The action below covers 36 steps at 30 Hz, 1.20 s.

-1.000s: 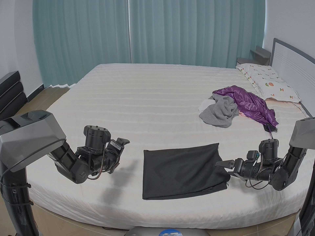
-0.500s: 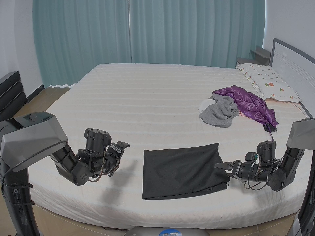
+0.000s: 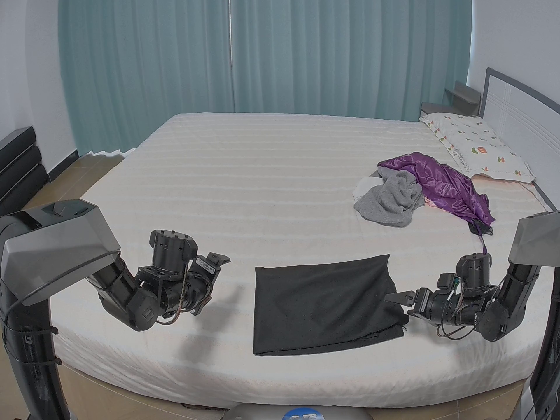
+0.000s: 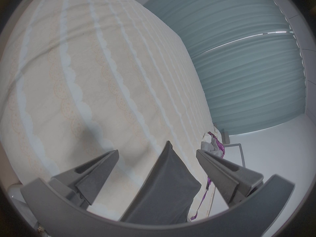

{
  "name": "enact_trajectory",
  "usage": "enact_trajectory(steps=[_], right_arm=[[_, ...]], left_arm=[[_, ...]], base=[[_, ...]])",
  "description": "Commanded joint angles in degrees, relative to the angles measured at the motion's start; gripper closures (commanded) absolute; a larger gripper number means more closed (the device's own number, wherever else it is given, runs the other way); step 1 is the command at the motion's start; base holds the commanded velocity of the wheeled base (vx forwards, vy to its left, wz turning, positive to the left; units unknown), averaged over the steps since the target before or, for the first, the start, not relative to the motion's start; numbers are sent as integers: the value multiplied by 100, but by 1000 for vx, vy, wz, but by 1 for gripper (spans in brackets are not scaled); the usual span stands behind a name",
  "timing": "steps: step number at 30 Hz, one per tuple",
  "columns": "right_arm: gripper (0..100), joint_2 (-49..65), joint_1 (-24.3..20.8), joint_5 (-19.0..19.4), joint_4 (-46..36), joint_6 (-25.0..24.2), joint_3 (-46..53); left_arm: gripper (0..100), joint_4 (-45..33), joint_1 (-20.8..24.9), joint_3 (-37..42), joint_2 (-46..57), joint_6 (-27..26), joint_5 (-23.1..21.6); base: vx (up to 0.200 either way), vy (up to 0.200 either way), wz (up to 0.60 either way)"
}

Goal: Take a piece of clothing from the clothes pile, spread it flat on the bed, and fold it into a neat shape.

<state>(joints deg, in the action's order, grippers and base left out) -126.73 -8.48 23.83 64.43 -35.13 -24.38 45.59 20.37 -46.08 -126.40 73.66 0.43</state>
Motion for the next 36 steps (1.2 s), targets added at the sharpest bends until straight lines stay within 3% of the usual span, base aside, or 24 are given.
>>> enact_trajectory(steps=[1, 4, 5, 12, 36], right_arm=[[0, -150, -4, -37, 0, 130, 30], [0, -185, -39, -37, 0, 173, 83], [100, -185, -39, -37, 0, 173, 83], [100, 114, -13, -212, -106, 226, 250], [100, 272, 84, -212, -159, 666, 663]], left_arm=[[0, -7, 2, 3, -7, 8, 1], [0, 2, 2, 3, -7, 8, 1], [0, -7, -7, 3, -7, 8, 1], [0, 2, -7, 29, 2, 8, 1], [0, 2, -24, 38, 19, 17, 1]], base=[[0, 0, 0], [0, 0, 0], [0, 0, 0], [0, 0, 0], [0, 0, 0]])
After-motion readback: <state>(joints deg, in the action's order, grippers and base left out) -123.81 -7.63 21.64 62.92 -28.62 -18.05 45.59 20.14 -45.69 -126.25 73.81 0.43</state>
